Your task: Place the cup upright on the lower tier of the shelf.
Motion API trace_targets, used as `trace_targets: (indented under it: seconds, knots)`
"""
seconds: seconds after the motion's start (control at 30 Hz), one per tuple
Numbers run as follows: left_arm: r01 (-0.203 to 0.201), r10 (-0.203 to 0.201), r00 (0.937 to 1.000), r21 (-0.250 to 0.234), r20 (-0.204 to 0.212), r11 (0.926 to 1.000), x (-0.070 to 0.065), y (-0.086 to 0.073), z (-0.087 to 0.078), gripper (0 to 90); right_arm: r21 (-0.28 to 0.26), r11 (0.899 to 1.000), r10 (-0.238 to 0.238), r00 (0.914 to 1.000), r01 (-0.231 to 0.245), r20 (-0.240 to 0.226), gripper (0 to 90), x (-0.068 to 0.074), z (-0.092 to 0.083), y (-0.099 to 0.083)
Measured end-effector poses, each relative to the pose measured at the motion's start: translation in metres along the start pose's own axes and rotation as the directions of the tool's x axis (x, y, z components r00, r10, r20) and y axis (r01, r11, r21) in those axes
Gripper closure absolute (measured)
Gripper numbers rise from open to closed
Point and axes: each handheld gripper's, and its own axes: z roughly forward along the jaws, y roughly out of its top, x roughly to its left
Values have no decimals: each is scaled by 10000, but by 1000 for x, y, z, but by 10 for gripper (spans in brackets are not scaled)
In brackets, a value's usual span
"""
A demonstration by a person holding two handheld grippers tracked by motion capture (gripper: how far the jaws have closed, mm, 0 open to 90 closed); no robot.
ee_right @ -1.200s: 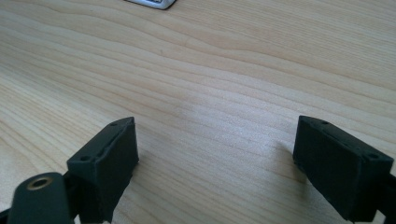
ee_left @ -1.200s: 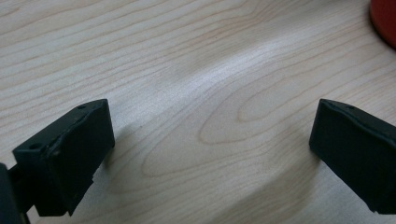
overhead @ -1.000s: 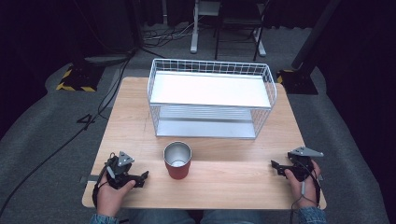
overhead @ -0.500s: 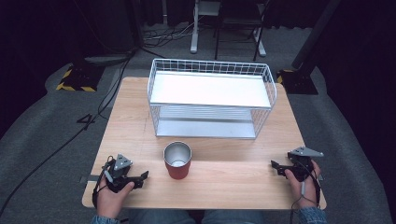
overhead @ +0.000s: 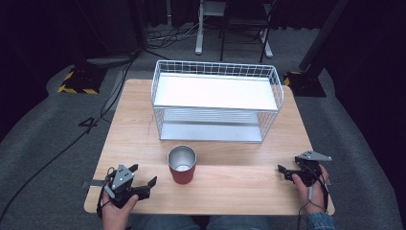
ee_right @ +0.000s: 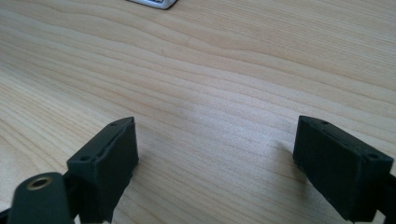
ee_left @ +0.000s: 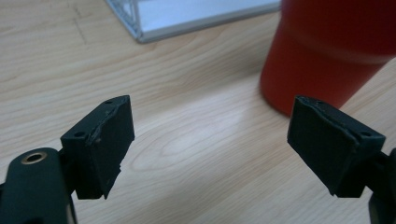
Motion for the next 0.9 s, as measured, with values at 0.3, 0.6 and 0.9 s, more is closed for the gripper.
trace_targets:
  seconds: [0.3, 0.6, 0.9]
  knots:
    - [-182, 207, 9991, -643, 377, 9978, -21, 1, 3, 153, -4, 10000, 3, 10000, -3, 3, 144, 0, 0, 0]
    - [-378, 441, 9961, -817, 762, 9959, -37, 2, 11, 153, -12, 10000, 8, 10000, -8, 14, 145, 0, 0, 0]
    - [-239, 310, 9943, -705, 1021, 9972, -49, 3, 23, 153, -1, 10000, 1, 10000, -1, 5, 145, 0, 0, 0]
